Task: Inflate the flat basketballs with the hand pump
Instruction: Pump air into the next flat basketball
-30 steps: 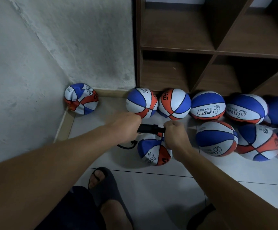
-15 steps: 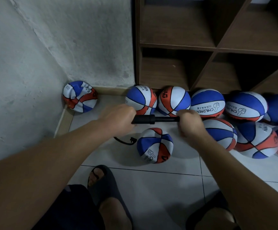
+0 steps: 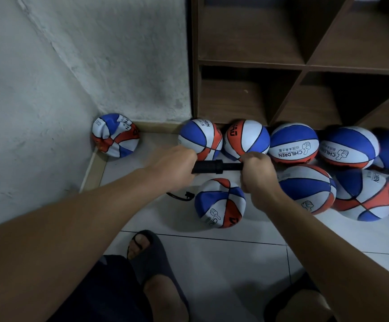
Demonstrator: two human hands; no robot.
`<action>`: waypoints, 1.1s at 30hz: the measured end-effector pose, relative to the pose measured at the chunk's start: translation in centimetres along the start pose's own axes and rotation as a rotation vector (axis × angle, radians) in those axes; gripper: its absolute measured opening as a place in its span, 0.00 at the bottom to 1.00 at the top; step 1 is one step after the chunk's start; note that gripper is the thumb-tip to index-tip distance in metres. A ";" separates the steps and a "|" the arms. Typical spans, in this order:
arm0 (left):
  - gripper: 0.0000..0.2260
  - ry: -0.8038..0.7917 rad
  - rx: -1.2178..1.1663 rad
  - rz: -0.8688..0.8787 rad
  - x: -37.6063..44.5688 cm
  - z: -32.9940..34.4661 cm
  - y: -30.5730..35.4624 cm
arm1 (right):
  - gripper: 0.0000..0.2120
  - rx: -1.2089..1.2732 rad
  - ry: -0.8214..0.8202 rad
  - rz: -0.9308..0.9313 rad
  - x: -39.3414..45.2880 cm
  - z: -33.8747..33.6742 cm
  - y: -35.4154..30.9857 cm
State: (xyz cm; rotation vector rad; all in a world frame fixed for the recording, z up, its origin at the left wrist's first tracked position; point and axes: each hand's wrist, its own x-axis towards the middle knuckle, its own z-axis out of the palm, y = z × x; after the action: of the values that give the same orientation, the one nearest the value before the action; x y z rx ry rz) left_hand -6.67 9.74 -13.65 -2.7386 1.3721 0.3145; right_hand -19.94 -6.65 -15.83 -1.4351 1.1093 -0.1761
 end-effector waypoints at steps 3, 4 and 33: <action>0.09 -0.008 -0.016 0.023 -0.2 -0.4 0.5 | 0.06 0.000 -0.026 -0.035 -0.8 1.0 -0.3; 0.09 -0.017 -0.022 0.029 -0.3 -0.6 0.7 | 0.06 -0.006 -0.036 -0.037 -1.1 1.3 -0.3; 0.10 -0.049 0.008 0.006 0.4 1.7 1.1 | 0.09 0.029 -0.107 0.031 -0.7 -0.2 1.5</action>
State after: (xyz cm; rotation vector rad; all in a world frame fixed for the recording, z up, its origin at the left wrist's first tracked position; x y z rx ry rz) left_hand -7.61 9.00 -15.31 -2.7020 1.3661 0.3733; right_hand -21.16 -5.98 -16.72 -1.3847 1.0368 -0.0922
